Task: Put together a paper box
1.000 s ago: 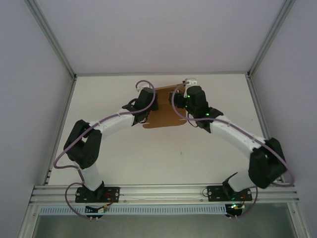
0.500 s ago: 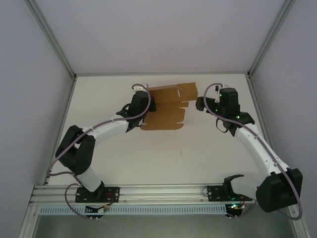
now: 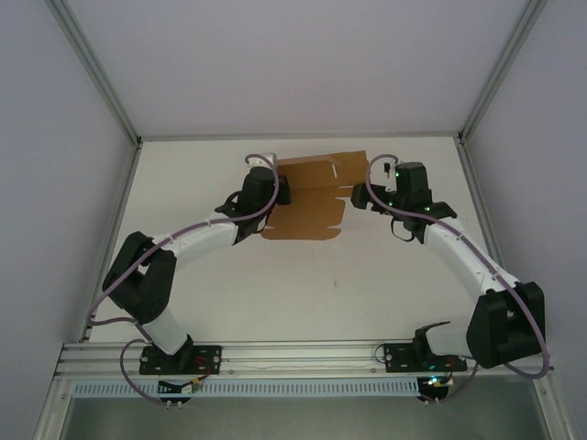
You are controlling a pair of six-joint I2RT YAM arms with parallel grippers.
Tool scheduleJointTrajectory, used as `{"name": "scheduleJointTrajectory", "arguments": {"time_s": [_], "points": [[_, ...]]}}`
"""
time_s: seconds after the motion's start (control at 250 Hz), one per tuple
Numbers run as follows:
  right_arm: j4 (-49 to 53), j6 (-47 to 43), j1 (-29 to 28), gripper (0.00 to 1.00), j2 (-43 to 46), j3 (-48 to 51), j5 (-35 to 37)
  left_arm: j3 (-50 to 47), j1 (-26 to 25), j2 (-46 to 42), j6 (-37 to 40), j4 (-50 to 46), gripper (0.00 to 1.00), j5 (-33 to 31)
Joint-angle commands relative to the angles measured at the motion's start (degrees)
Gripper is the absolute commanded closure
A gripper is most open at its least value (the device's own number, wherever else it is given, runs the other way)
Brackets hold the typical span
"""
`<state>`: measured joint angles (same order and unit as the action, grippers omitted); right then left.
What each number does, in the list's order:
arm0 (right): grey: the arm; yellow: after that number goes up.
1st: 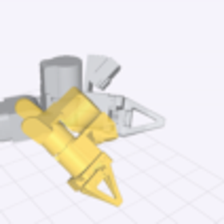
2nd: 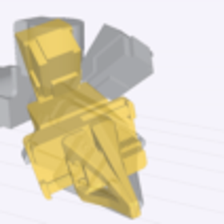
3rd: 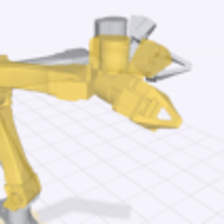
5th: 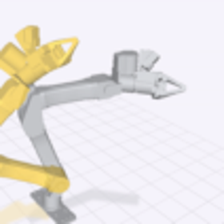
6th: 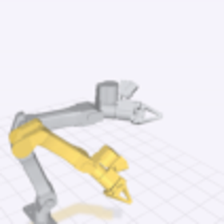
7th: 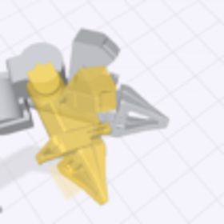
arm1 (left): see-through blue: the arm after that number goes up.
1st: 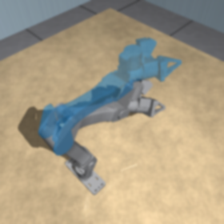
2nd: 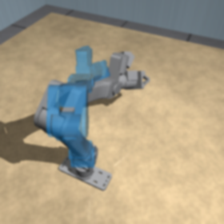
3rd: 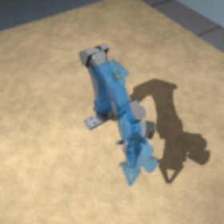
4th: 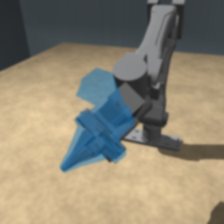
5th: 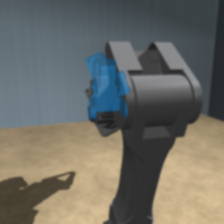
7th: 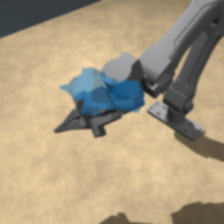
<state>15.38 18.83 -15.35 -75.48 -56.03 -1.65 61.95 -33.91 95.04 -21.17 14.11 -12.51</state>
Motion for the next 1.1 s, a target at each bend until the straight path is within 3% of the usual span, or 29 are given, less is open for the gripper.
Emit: {"name": "scheduleJointTrajectory", "arguments": {"time_s": [0.0, 0.212, 0.543, 0.89, 1.098], "points": [[-4.3, 0.2, 0.0, 0.02, -1.9, -0.9, -5.4, 0.0, 0.3, -1.7, 0.4, 3.4, 1.00, 1.4], [-11.2, 2.6, -0.1, 0.04, -4.3, -1.3, -16.0, 0.9, 0.4, -0.5, 0.6, 3.4, 1.00, 2.8], [-14.1, 4.6, -0.2, 0.06, -7.9, -2.9, -20.3, 1.1, 0.3, 0.5, 0.7, 4.0, 1.00, 4.2], [-16.7, 6.9, -3.6, 0.14, -12.5, -3.3, -19.8, 2.1, 0.3, 1.5, -2.7, 5.7, 1.00, 3.9], [-20.4, 15.0, -4.6, 0.29, -15.8, -3.5, -16.9, 0.9, -0.4, 1.4, -3.3, 8.5, 1.00, 0.2]]}}
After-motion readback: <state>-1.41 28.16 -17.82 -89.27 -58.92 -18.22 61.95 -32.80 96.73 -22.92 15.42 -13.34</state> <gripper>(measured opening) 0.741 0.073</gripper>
